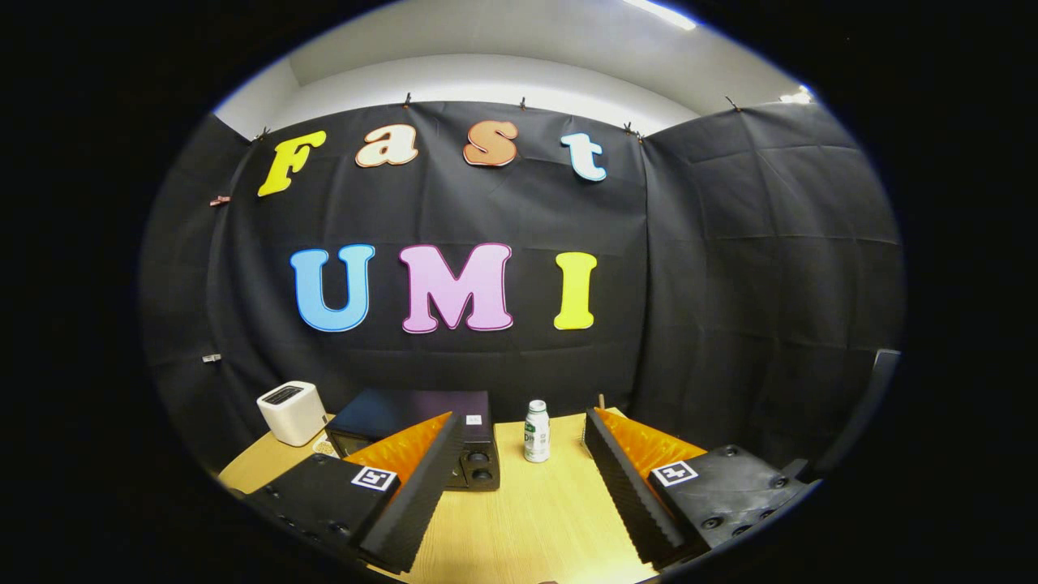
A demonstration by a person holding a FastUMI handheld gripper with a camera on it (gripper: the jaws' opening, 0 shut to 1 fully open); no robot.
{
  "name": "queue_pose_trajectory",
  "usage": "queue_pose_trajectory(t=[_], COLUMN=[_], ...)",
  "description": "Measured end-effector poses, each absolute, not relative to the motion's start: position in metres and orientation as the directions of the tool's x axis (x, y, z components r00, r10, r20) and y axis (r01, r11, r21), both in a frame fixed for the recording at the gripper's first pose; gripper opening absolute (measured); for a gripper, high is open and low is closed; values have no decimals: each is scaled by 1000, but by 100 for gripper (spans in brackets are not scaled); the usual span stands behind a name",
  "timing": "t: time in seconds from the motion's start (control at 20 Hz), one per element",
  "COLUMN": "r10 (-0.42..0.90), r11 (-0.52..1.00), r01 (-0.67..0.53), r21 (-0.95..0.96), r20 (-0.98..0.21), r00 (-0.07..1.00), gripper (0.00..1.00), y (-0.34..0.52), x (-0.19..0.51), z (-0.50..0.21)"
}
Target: Open the toaster oven, put the food inside, and close the toaster oven door.
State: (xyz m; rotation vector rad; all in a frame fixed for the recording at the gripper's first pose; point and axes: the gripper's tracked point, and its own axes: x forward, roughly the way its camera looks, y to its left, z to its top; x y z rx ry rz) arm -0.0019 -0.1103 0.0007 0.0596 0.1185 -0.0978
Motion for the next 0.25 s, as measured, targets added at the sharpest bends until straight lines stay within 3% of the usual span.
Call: queue_pose_trajectory(t=[0.25], r10=[-71], r11=[996], r01=[78], r21=[52], r20=[-117], r00=[991], gripper=[98], y=[-101], x=[2], z=[5])
